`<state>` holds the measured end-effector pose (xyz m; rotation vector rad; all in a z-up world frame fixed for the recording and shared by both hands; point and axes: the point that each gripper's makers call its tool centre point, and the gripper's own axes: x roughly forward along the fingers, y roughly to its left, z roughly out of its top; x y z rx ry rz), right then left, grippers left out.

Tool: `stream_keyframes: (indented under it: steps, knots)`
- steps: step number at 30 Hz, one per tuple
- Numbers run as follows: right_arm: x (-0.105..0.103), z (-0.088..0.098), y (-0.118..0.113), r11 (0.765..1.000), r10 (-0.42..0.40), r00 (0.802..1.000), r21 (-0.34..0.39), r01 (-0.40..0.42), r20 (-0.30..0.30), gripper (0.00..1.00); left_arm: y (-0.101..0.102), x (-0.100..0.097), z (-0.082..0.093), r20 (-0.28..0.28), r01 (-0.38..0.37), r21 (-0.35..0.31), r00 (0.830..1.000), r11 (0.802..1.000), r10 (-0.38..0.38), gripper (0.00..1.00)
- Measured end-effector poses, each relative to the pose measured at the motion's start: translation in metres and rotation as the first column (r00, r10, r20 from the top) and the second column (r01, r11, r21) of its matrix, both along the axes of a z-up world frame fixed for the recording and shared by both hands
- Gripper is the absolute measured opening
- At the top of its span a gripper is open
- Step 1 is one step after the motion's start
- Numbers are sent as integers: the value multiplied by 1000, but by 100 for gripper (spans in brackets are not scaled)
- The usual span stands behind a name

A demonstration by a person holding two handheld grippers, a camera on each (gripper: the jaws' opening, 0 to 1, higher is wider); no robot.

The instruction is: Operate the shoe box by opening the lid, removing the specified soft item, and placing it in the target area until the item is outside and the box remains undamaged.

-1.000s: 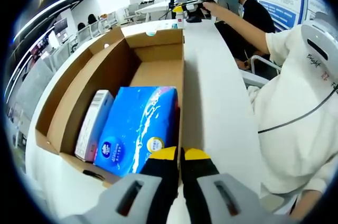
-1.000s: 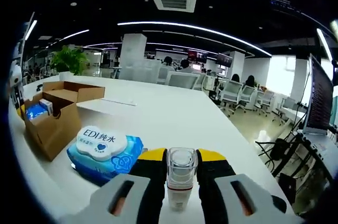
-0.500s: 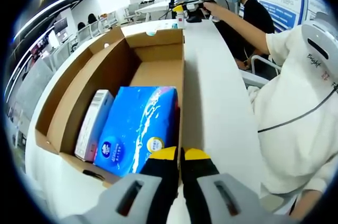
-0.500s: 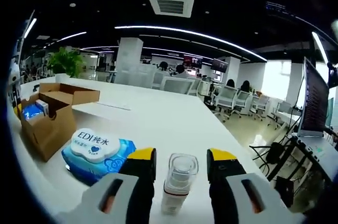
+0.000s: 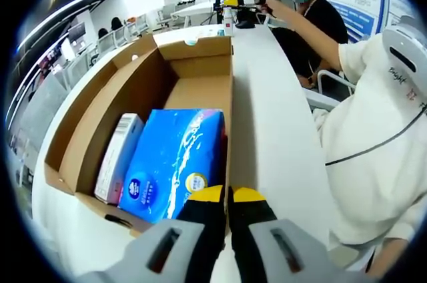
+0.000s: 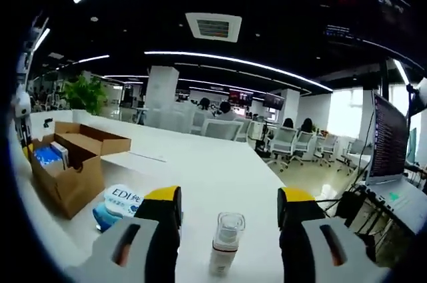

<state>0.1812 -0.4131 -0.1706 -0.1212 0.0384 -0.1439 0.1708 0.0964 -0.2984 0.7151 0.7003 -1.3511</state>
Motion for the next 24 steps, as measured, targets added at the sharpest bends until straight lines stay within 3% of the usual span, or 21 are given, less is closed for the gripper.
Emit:
stream_keyframes:
  steps: [4, 6, 10, 12, 15, 20, 24]
  knots:
    - [-14, 16, 4, 1000, -11, 996, 15, 10, 84, 65, 0, -1, 0, 4, 1, -4, 1000, 1000, -1, 1]
    - [-18, 19, 6, 1000, -7, 995, 19, 5, 98, 67, -1, -1, 0, 2, 2, -1, 1000, 1000, -2, 1]
    - [-21, 17, 12, 1000, 26, 995, 6, -27, 95, 50, -1, -1, 0, 0, 3, -2, 1000, 1000, -3, 1]
    - [-22, 13, 20, 997, 65, 994, 24, -67, 88, 54, -1, -1, 0, 2, 3, -3, 1000, 1000, -3, 1]
    - [-27, 10, 30, 995, 87, 992, 31, -90, 87, 46, -1, -1, 0, 2, 1, -5, 1000, 1000, -1, 1]
    - [-47, 17, 34, 999, 43, 993, -2, -43, 112, 42, -1, -2, -1, 19, 0, -2, 1000, 1000, 0, 1]
    - [-57, 20, 45, 996, 64, 988, 58, -72, 142, 43, -1, 0, 0, 15, 1, -1, 1000, 1000, -1, 1]
